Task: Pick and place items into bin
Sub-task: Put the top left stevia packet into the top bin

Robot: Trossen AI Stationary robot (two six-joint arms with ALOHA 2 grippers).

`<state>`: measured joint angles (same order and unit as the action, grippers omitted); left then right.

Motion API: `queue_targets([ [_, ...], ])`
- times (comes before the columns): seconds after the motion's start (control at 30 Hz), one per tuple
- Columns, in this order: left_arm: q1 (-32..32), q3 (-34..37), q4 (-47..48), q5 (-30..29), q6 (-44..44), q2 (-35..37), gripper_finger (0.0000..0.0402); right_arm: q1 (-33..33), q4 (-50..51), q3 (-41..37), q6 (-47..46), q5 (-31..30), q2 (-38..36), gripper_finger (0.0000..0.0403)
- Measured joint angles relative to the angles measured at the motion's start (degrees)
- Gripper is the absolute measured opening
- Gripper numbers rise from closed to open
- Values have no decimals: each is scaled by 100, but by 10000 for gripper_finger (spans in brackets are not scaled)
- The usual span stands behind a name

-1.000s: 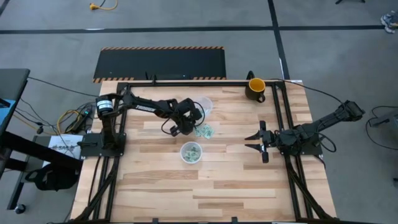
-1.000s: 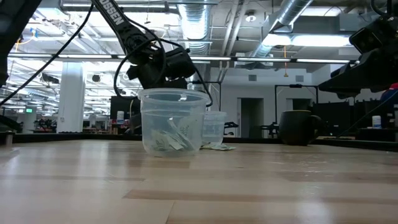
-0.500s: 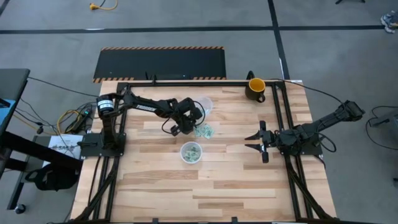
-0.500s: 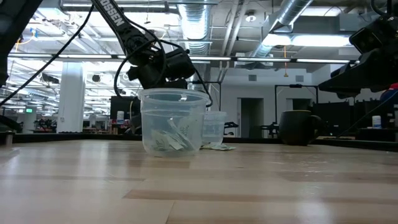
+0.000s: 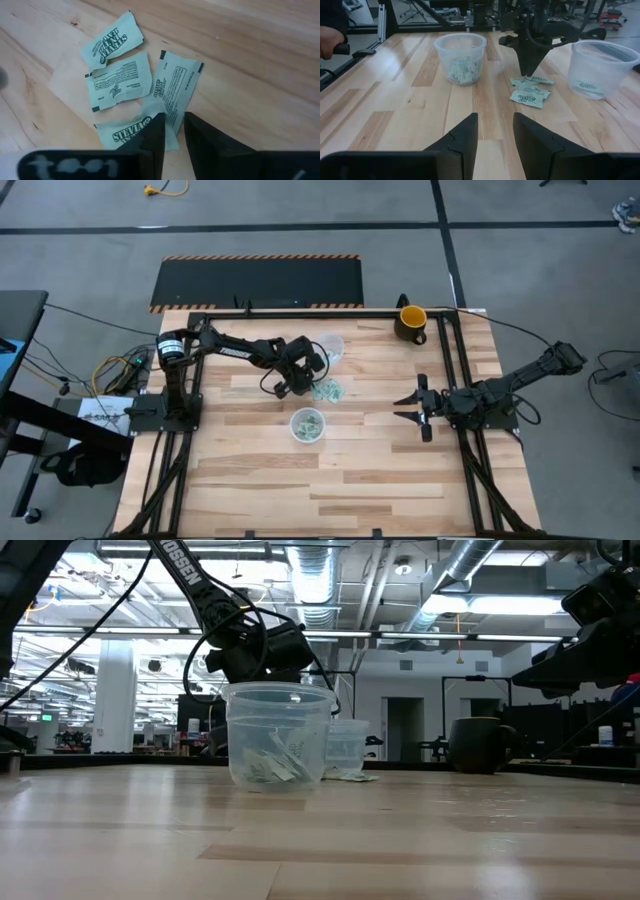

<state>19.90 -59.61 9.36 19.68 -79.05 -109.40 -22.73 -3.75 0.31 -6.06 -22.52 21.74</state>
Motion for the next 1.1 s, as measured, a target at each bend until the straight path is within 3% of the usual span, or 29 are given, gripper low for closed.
queue_targets([
  [0.3, -26, -56, 18, -147, -129, -22, 3, 1, -2, 1, -1, 0, 0, 118],
  [1.1, -908, -1000, 1343, -1428, -139, 92, 0, -1, 0, -1, 1, -1, 2, 118],
])
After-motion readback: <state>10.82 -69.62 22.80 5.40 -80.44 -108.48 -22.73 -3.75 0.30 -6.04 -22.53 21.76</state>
